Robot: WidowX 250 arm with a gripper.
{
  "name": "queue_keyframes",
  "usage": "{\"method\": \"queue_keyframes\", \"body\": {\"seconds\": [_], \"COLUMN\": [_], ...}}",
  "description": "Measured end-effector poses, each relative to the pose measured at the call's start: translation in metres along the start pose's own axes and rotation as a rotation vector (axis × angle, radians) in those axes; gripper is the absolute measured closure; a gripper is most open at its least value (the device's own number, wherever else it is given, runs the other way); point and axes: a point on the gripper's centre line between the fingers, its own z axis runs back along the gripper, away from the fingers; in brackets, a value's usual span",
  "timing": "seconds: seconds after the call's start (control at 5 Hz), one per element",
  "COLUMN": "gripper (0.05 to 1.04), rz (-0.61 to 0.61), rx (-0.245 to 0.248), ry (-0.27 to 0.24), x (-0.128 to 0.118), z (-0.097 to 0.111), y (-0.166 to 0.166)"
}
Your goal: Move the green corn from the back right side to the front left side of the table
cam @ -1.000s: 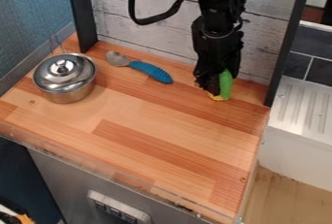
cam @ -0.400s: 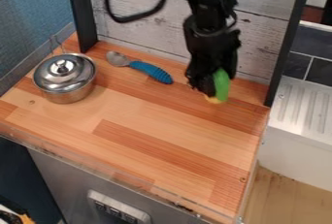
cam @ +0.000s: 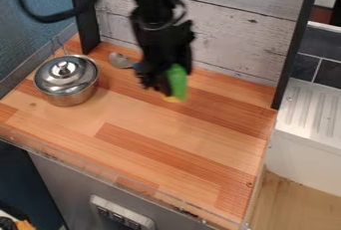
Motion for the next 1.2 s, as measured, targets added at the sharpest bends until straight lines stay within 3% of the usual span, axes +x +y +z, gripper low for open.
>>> {"method": "queue_keyframes", "body": {"seconds": [0.4,0.8,1.2], "gripper": [0.404,0.404,0.404], "rz": [0.129,0.212,0.268], "rx": [0.036,0.065,0.128], "ry": [-0.049,-0.097,-0.131], "x": [0.044,0.065,0.071], "z": [0.005,-0.005,-0.017], "y": [0.053,0.081,0.099]}}
